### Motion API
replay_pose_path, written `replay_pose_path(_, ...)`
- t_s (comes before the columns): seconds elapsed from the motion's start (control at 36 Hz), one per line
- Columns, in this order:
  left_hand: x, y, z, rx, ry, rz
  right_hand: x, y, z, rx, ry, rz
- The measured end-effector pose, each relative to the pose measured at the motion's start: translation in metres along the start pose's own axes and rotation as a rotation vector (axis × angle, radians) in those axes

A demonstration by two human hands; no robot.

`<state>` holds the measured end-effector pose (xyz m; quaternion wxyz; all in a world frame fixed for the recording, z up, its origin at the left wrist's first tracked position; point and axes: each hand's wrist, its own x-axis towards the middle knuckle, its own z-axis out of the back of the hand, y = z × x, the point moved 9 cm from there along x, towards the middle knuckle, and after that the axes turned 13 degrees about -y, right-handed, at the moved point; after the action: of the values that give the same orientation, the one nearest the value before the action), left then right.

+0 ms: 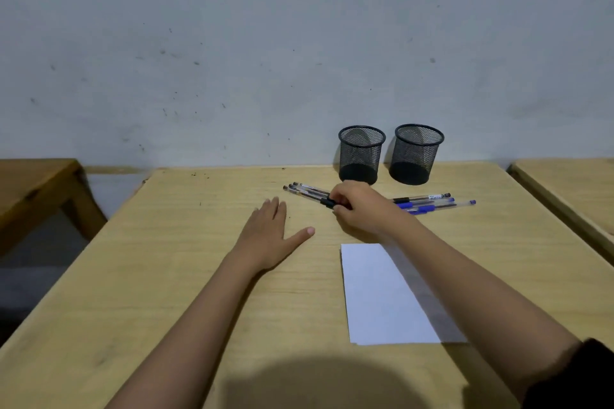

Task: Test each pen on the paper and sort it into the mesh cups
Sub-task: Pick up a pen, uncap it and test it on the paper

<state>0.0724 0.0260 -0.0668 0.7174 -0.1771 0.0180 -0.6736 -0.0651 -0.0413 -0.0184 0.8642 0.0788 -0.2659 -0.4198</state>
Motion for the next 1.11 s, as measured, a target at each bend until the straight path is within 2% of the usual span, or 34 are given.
replay_pose_path(0.25,-0.002,0.000,0.000,0.018,-0.022,0.019,0.024,0.015,-0.020,-0.159,0.061,-0.094)
replay_pose_path(0.31,-0.003,0.000,0.001,0.003,-0.026,0.020,0.027,0.014,-0.019,-0.086,0.059,-0.126)
replay_pose_path(0.53,-0.001,0.001,0.005,-0.043,-0.016,0.041,0.013,0.011,0.027,0.424,-0.148,-0.347)
replay_pose_path(0.89,-0.002,-0.008,0.014,-0.204,0.122,0.125,-0.031,-0.010,0.065,0.890,-0.371,-0.576)
replay_pose_path(0.94,-0.002,-0.011,0.018,-0.329,0.059,0.145,-0.034,-0.008,0.070,0.978,-0.402,-0.569)
replay_pose_path(1.06,-0.012,-0.034,0.023,-1.018,0.023,0.302,-0.040,-0.006,0.078,1.060,-0.438,-0.569)
replay_pose_path(1.11,-0.007,-0.049,0.039,-1.001,-0.043,0.173,-0.041,-0.002,0.079,1.102,-0.424,-0.564)
